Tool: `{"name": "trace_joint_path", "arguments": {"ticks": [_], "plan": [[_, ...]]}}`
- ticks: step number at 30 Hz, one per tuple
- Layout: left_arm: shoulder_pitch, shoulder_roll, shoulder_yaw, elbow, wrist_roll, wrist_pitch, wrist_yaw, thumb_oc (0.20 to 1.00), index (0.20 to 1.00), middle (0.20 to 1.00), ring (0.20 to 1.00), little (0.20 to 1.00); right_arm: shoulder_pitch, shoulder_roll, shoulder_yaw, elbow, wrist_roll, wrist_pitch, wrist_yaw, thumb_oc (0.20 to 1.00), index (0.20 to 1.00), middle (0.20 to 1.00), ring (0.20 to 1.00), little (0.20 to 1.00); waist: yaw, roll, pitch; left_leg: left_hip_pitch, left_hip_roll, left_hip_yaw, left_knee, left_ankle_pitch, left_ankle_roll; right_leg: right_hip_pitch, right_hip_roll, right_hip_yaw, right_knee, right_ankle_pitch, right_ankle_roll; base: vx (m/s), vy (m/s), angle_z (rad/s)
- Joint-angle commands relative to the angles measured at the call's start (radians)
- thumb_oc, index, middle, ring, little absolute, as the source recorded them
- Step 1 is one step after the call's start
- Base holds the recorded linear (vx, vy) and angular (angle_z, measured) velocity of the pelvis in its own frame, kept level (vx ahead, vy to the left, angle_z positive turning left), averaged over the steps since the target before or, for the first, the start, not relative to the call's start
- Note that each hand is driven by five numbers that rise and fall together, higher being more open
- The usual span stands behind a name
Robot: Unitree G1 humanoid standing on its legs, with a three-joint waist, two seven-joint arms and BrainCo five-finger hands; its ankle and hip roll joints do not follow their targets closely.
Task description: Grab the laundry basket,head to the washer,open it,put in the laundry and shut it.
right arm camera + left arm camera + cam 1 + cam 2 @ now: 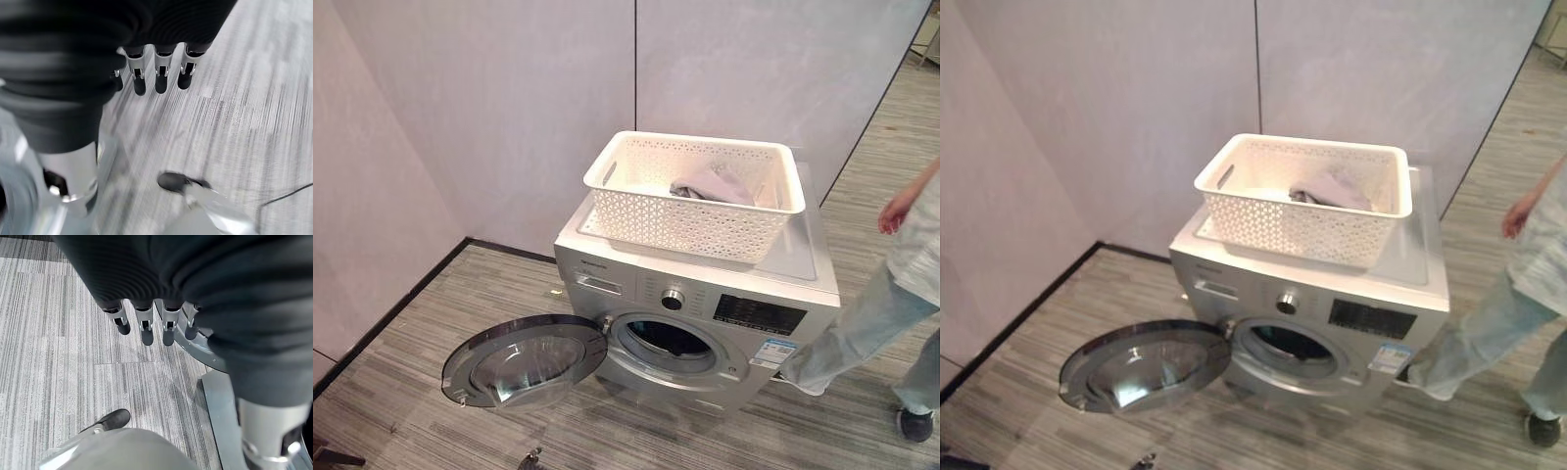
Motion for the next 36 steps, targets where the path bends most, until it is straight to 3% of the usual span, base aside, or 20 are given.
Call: {"name": "trace_joint_path", "arguments": {"ticks": [1,3,4,6,7,8,13,16,17,19,20,21,22,23,25,28,32,34,36], "plan": [[-0.034,0.039,0.039,0.038,0.009,-0.019,-0.003,1.000,1.000,1.000,1.000,1.000,-0.026,-0.107,-0.070,-0.002,0.142,-0.070,-0.079,1.000,1.000,1.000,1.000,1.000,-0.025,-0.036,0.011,0.025,0.003,0.030,0.011,-0.092,0.010,0.001,-0.045,0.024,0.009,-0.045,0.053,0.00,0.006,-0.12],[-0.026,0.035,0.060,0.030,0.003,-0.019,-0.008,1.000,1.000,1.000,1.000,1.000,0.037,-0.146,-0.159,-0.209,0.140,-0.098,-0.149,1.000,1.000,1.000,1.000,1.000,-0.038,-0.037,0.010,0.023,0.005,0.036,0.011,-0.093,0.011,-0.006,-0.044,0.032,0.009,-0.042,0.056,0.00,0.008,-0.24],[-0.025,0.035,0.058,0.030,0.003,-0.019,-0.008,1.000,1.000,1.000,1.000,1.000,0.043,-0.143,-0.163,-0.218,0.137,-0.093,-0.152,1.000,1.000,1.000,1.000,1.000,-0.036,-0.037,0.009,0.023,0.005,0.036,0.011,-0.094,0.011,-0.006,-0.043,0.032,0.009,-0.042,0.056,0.01,0.012,-0.19],[-0.017,0.027,0.084,0.021,0.006,-0.022,-0.012,1.000,1.000,1.000,1.000,1.000,0.127,-0.147,-0.251,-0.479,0.072,-0.107,-0.226,1.000,1.000,1.000,1.000,1.000,-0.051,-0.035,0.006,0.023,0.005,0.043,0.011,-0.098,0.012,-0.016,-0.045,0.040,0.009,-0.038,0.060,0.01,0.015,-0.09],[-0.017,0.028,0.084,0.021,0.006,-0.022,-0.012,1.000,1.000,1.000,1.000,1.000,0.128,-0.146,-0.251,-0.481,0.072,-0.106,-0.226,1.000,1.000,1.000,1.000,1.000,-0.050,-0.034,0.006,0.025,0.005,0.043,0.011,-0.099,0.012,-0.015,-0.044,0.040,0.009,-0.038,0.060,0.01,0.017,-0.20],[-0.019,0.018,0.106,0.013,0.011,-0.021,-0.014,1.000,1.000,1.000,1.000,1.000,0.182,-0.148,-0.334,-0.700,0.009,-0.124,-0.280,1.000,1.000,1.000,1.000,1.000,-0.068,-0.033,0.006,0.026,0.004,0.049,0.011,-0.102,0.014,-0.020,-0.044,0.046,0.009,-0.036,0.062,0.01,0.014,-0.22],[-0.029,0.010,0.108,-0.010,0.044,-0.015,-0.017,1.000,1.000,1.000,1.000,1.000,0.205,-0.167,-0.490,-1.142,-0.169,-0.140,-0.369,1.000,1.000,1.000,1.000,1.000,-0.079,-0.031,0.010,0.035,0.005,0.066,0.011,-0.110,0.020,-0.025,-0.040,0.064,0.009,-0.033,0.062,0.00,0.018,-0.16],[-0.038,0.025,0.073,-0.028,0.070,-0.007,-0.027,1.000,1.000,1.000,1.000,1.000,0.101,-0.300,-0.498,-1.386,-0.272,-0.134,-0.343,1.000,1.000,1.000,1.000,1.000,-0.062,-0.043,0.011,0.038,0.003,0.075,0.011,-0.108,0.022,-0.031,-0.038,0.070,0.010,-0.025,0.062,-0.01,0.025,-0.18],[-0.039,0.025,0.074,-0.028,0.070,-0.007,-0.027,1.000,1.000,1.000,1.000,1.000,0.099,-0.301,-0.497,-1.386,-0.273,-0.133,-0.343,1.000,1.000,1.000,1.000,1.000,-0.062,-0.042,0.010,0.038,0.003,0.075,0.011,-0.112,0.022,-0.031,-0.038,0.070,0.009,-0.029,0.064,-0.01,0.011,-0.22],[-0.043,0.032,0.053,-0.031,0.073,-0.006,-0.034,1.000,1.000,1.000,1.000,1.000,0.021,-0.405,-0.476,-1.420,-0.264,-0.139,-0.315,1.000,1.000,1.000,1.000,1.000,-0.049,-0.053,0.008,0.038,0.003,0.076,0.011,-0.112,0.021,-0.031,-0.038,0.070,0.009,-0.028,0.065,0.00,0.014,-0.09],[-0.040,0.043,0.024,-0.034,0.072,-0.009,-0.042,1.000,1.000,1.000,1.000,1.000,-0.074,-0.515,-0.418,-1.423,-0.245,-0.147,-0.274,1.000,1.000,1.000,1.000,1.000,-0.028,-0.068,0.006,0.035,0.003,0.073,0.011,-0.110,0.020,-0.030,-0.038,0.066,0.009,-0.028,0.064,0.00,0.000,0.00],[-0.041,0.040,0.028,-0.034,0.071,-0.009,-0.042,1.000,1.000,1.000,1.000,1.000,-0.086,-0.522,-0.410,-1.414,-0.242,-0.149,-0.274,1.000,1.000,1.000,1.000,1.000,-0.031,-0.066,0.008,0.035,0.003,0.074,0.011,-0.110,0.020,-0.030,-0.038,0.067,0.009,-0.028,0.064,0.00,0.000,0.00],[-0.038,0.047,0.004,-0.034,0.056,-0.008,-0.048,1.000,1.000,1.000,1.000,1.000,-0.189,-0.615,-0.316,-1.386,-0.211,-0.142,-0.225,1.000,1.000,1.000,1.000,1.000,-0.006,-0.084,0.006,0.031,0.005,0.069,0.011,-0.107,0.017,-0.028,-0.039,0.060,0.009,-0.028,0.063,0.00,0.000,0.00],[-0.038,0.043,0.013,-0.034,0.056,-0.008,-0.048,1.000,1.000,1.000,1.000,1.000,-0.214,-0.625,-0.294,-1.370,-0.208,-0.146,-0.226,1.000,1.000,1.000,1.000,1.000,-0.015,-0.079,0.008,0.031,0.005,0.069,0.011,-0.107,0.017,-0.028,-0.039,0.060,0.009,-0.029,0.063,0.00,0.000,0.00],[-0.032,0.048,-0.012,-0.028,0.036,-0.009,-0.055,1.000,1.000,1.000,1.000,1.000,-0.336,-0.726,-0.177,-1.316,-0.215,-0.118,-0.164,1.000,1.000,1.000,1.000,1.000,0.013,-0.101,0.008,0.026,0.007,0.059,0.011,-0.101,0.013,-0.024,-0.038,0.050,0.009,-0.029,0.060,-0.01,-0.009,0.08],[-0.016,0.049,-0.035,-0.021,0.000,-0.012,-0.065,1.000,1.000,1.000,1.000,1.000,-0.622,-0.824,0.087,-1.157,-0.164,-0.093,-0.078,1.000,1.000,1.000,1.000,1.000,0.037,-0.121,0.010,0.020,0.010,0.049,0.011,-0.093,0.008,-0.022,-0.037,0.036,0.009,-0.032,0.056,-0.01,-0.007,0.25],[0.005,0.050,-0.041,0.006,-0.042,-0.003,-0.085,1.000,1.000,1.000,1.000,1.000,-1.087,-0.814,0.487,-0.894,-0.054,-0.049,0.029,1.000,1.000,1.000,1.000,1.000,0.044,-0.131,0.016,0.007,0.012,0.036,0.011,-0.081,-0.001,-0.017,-0.032,0.021,0.009,-0.039,0.049,-0.01,-0.001,0.13],[0.010,0.059,-0.046,0.013,-0.049,-0.002,-0.091,1.000,1.000,1.000,1.000,1.000,-1.173,-0.808,0.566,-0.839,-0.062,-0.032,0.063,1.000,1.000,1.000,1.000,1.000,0.052,-0.141,0.017,0.004,0.014,0.033,0.011,-0.078,-0.003,-0.015,-0.030,0.016,0.009,-0.041,0.048,0.00,-0.007,0.28],[0.016,0.062,-0.041,0.036,-0.085,0.001,-0.106,1.000,1.000,1.000,1.000,1.000,-1.459,-0.706,0.807,-0.562,-0.052,0.010,0.138,1.000,1.000,1.000,1.000,1.000,0.060,-0.153,0.022,-0.010,0.021,0.013,0.011,-0.066,-0.010,-0.014,-0.026,-0.002,0.009,-0.041,0.041,0.00,-0.017,0.23]]}}
